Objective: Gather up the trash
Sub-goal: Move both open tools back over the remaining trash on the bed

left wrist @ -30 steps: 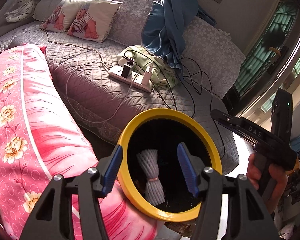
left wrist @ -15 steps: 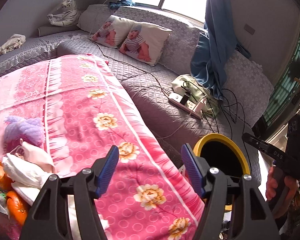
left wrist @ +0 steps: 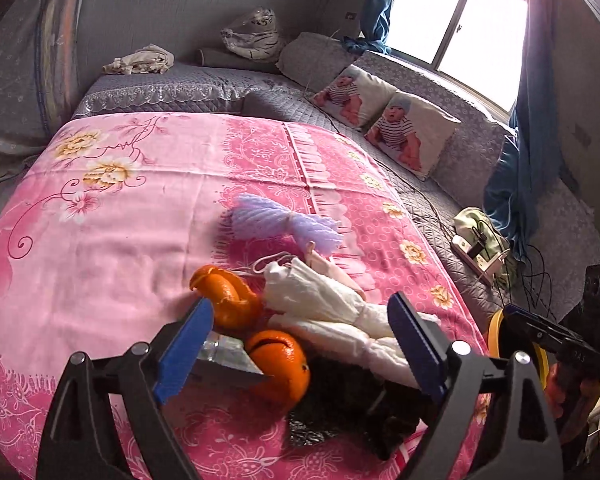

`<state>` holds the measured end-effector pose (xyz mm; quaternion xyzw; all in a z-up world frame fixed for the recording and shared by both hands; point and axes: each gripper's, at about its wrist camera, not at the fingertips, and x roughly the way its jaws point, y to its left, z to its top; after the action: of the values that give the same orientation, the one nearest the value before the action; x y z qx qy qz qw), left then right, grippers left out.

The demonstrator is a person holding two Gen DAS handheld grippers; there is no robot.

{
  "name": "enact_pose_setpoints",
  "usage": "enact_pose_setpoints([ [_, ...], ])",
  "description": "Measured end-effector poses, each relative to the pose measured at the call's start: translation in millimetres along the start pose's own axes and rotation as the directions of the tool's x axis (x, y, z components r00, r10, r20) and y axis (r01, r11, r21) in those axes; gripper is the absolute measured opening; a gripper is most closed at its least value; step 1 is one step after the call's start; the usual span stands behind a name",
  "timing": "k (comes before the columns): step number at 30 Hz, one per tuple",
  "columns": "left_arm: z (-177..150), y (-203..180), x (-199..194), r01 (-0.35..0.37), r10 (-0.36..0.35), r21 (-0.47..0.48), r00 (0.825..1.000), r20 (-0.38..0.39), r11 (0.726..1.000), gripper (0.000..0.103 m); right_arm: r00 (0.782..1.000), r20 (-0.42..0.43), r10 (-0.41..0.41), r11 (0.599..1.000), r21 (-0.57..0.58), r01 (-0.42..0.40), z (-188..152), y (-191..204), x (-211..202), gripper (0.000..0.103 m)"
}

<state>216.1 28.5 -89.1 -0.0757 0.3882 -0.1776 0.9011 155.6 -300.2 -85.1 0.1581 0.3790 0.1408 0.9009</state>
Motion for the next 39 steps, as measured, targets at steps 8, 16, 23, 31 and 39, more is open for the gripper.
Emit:
enact_pose_setpoints([
  [8,-21.9,41.8,-10.1,-0.032,0.032,-0.04,0.999,-0.002,0.999,0.091,0.997,-0.074,0.037,0.992,-0.118,-0.045,-5.6,55.8,33.8,0.066],
  [16,-44.3,61.4,-4.1,-0.022,0.019,-0.066,0.999,-0.043,0.998,0.092,0.994,-0.108,0.036,0.981,-0.188,-0.056,-10.7,72.6,45.1,0.076],
  [23,-49.8,63.1,4.3,-0.006,0.002,-0.058,0.998,-0.063,0.998,0.092,0.991,-0.133,0.031,0.978,-0.198,-0.057,-9.7,73.8,56.6,0.078],
  [31,-41.5,67.1,19.1,0.008,-0.015,-0.076,0.997,-0.081,0.997,0.092,0.987,-0.156,0.034,0.981,-0.184,-0.062,-6.2,70.6,70.6,0.079],
  [39,-35.7,67.7,34.7,0.023,-0.033,-0.091,0.994,-0.109,0.996,0.092,0.985,-0.167,0.029,0.981,-0.186,-0.061,-3.1,71.3,80.7,0.079],
])
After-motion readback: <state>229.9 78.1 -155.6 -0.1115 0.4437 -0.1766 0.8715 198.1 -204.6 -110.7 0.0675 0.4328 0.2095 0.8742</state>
